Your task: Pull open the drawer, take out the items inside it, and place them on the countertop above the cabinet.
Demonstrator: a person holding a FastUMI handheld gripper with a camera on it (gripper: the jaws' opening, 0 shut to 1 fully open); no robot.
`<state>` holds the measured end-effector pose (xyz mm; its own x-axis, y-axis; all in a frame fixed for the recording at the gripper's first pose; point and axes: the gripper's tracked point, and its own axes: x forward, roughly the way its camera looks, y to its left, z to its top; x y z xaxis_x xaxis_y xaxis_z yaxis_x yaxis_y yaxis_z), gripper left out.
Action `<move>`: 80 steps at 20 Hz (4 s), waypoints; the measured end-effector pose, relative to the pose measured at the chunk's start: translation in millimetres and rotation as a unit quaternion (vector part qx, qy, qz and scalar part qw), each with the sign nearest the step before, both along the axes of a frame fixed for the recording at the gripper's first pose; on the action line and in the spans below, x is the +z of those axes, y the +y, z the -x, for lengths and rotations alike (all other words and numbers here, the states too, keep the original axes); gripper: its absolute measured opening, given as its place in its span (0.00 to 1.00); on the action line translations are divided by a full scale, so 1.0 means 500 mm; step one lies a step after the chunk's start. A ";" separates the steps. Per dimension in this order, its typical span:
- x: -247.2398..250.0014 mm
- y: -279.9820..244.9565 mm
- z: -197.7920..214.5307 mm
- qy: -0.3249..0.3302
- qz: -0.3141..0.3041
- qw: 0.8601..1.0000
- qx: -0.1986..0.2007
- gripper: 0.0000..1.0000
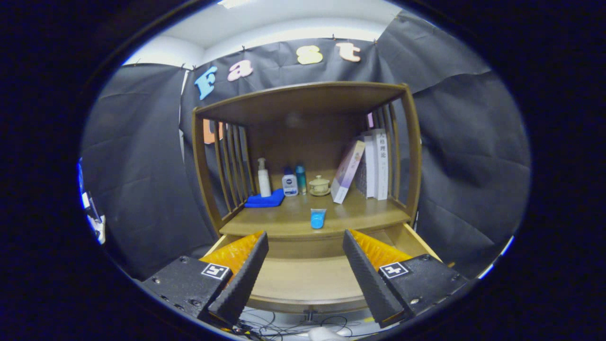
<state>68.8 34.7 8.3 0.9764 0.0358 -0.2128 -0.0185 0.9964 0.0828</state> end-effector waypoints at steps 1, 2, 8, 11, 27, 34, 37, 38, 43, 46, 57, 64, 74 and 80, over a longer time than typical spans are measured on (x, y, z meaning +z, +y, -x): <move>-0.005 0.001 0.013 -0.009 0.004 1.000 0.003 1.00; -0.015 -0.001 0.027 -0.012 0.010 1.000 0.002 1.00; -0.085 0.004 0.084 -0.024 0.023 0.999 0.001 1.00; -0.149 -0.023 0.108 -0.020 0.043 0.999 -0.025 1.00; -0.410 -0.012 0.085 0.071 0.041 0.996 -0.047 1.00; -0.432 -0.009 0.063 0.055 0.037 0.997 -0.045 1.00; -0.435 -0.010 0.065 0.042 0.038 0.997 -0.045 1.00; -0.437 -0.012 0.062 0.032 0.045 0.997 -0.044 1.00; -0.442 -0.012 0.046 0.027 0.051 0.998 -0.040 1.00; -0.440 -0.017 0.034 0.023 0.052 0.998 -0.033 0.99; -0.439 -0.016 -0.054 0.036 0.044 0.998 -0.034 0.97; -0.430 -0.014 -0.139 0.054 0.033 0.997 -0.043 0.98; -0.439 -0.015 -0.232 0.071 0.030 0.996 -0.047 0.98; -0.444 -0.017 -0.275 0.077 0.023 0.996 -0.045 0.99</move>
<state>206.1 26.0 -213.6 0.9307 -0.0642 -0.3600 0.0807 0.9963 0.0310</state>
